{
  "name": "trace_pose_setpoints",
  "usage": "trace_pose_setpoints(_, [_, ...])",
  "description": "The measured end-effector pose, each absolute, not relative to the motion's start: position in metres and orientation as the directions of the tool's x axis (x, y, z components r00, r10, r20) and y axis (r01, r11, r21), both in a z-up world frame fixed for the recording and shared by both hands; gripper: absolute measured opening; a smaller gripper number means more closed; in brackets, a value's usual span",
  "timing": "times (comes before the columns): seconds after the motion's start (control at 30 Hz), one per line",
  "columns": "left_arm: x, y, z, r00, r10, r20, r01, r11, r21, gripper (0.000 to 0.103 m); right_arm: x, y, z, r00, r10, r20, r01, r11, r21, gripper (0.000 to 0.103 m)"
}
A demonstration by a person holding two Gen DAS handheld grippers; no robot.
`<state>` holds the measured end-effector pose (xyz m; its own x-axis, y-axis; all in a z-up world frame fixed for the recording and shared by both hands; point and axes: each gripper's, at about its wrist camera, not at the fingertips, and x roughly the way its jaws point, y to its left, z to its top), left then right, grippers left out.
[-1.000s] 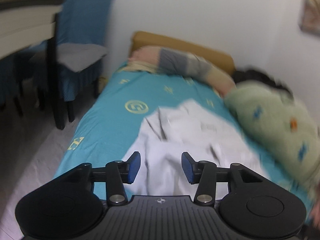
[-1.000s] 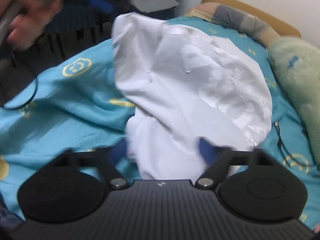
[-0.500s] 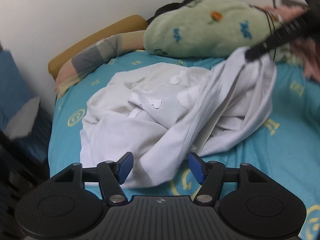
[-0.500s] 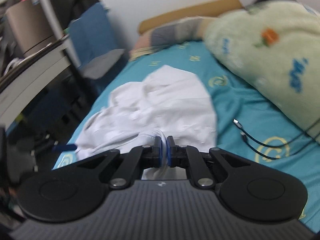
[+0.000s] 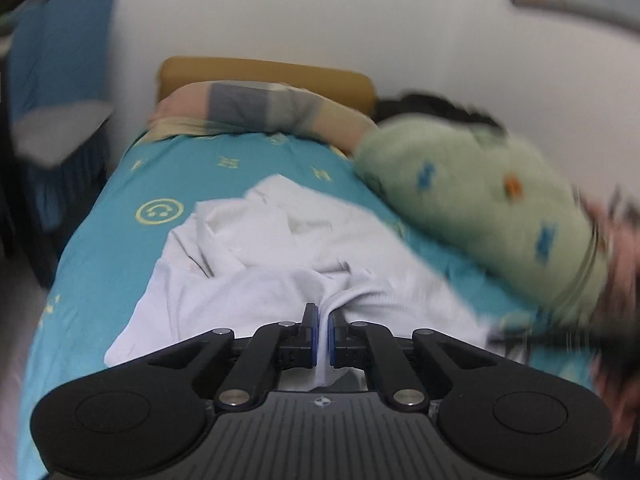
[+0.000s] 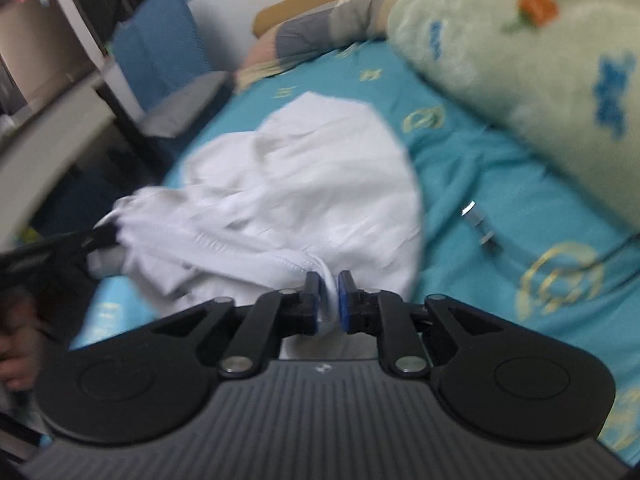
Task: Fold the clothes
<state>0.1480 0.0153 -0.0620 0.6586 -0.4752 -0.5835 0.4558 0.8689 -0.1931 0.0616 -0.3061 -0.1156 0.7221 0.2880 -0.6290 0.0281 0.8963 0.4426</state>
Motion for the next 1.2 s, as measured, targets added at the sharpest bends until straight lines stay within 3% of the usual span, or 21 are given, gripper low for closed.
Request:
trace_pose_setpoints(0.1, [0.171, 0.008, -0.059, 0.683, -0.439, -0.584, 0.417, 0.891, -0.181, 0.007, 0.052, -0.298, -0.111, 0.738, 0.305, -0.602, 0.0, 0.892, 0.452, 0.067])
trace_pose_setpoints(0.13, [0.177, 0.004, -0.061, 0.688, -0.424, -0.588, 0.409, 0.897, -0.168, 0.009, 0.052, -0.292, -0.109, 0.746, 0.271, -0.608, -0.007, 0.917, 0.4, 0.072])
trace_pose_setpoints(0.27, [0.186, -0.007, -0.079, 0.692, -0.374, -0.617, 0.392, 0.913, -0.113, 0.03, 0.049, -0.273, -0.103, 0.793, 0.162, -0.587, -0.036, 0.975, 0.22, 0.071])
trace_pose_setpoints(0.4, [0.182, -0.003, -0.084, 0.701, -0.339, -0.628, 0.371, 0.925, -0.086, 0.051, 0.059, -0.255, -0.102, 0.83, 0.171, -0.531, -0.115, 0.984, 0.138, 0.071])
trace_pose_setpoints(0.53, [0.166, 0.002, -0.072, 0.745, -0.311, -0.59, 0.376, 0.927, -0.015, 0.071, 0.092, -0.229, -0.129, 0.772, 0.136, -0.621, -0.172, 0.985, 0.001, 0.069])
trace_pose_setpoints(0.57, [0.161, 0.0, -0.069, 0.756, -0.301, -0.582, 0.382, 0.924, 0.019, 0.072, 0.097, -0.227, -0.138, 0.764, 0.087, -0.64, -0.155, 0.987, -0.05, 0.069])
trace_pose_setpoints(0.8, [0.114, -0.037, -0.063, 0.817, -0.352, -0.457, 0.524, 0.785, 0.332, 0.082, 0.09, -0.268, -0.122, 0.867, -0.036, -0.498, 0.075, 0.995, 0.059, 0.069])
trace_pose_setpoints(1.0, [0.099, -0.084, -0.096, 0.791, -0.376, -0.482, 0.596, 0.651, 0.471, 0.082, 0.081, -0.293, -0.105, 0.897, -0.111, -0.429, 0.188, 0.972, 0.141, 0.069])
trace_pose_setpoints(1.1, [0.097, -0.096, -0.122, 0.836, -0.307, -0.455, 0.543, 0.581, 0.606, 0.083, 0.081, -0.3, -0.102, 0.896, -0.098, -0.434, 0.196, 0.963, 0.187, 0.069])
trace_pose_setpoints(1.2, [0.101, -0.098, -0.141, 0.912, -0.201, -0.356, 0.406, 0.552, 0.728, 0.083, 0.078, -0.288, -0.106, 0.894, -0.041, -0.447, 0.145, 0.969, 0.202, 0.069])
